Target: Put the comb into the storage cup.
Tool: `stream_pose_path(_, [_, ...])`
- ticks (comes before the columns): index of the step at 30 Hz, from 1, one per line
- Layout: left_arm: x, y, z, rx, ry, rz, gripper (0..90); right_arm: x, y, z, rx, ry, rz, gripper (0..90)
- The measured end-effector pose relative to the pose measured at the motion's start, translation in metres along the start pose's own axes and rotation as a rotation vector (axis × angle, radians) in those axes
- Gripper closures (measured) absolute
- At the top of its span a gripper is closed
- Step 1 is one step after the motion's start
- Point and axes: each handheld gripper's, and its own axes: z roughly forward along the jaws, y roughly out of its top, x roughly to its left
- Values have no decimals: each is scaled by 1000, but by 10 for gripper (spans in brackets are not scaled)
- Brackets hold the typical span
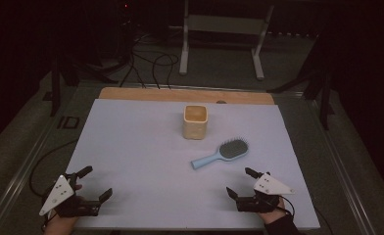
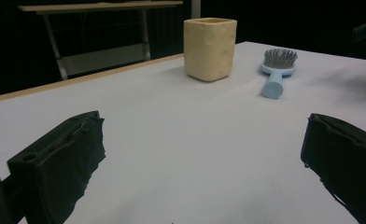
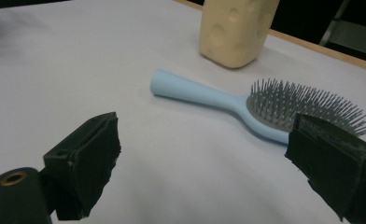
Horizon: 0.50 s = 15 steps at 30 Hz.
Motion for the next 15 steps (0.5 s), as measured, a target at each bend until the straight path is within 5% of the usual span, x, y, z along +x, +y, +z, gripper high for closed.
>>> stream_pose_path(15, [0,1,1,-8,-7,-1,0,2,32,-11,30,38,-32,88])
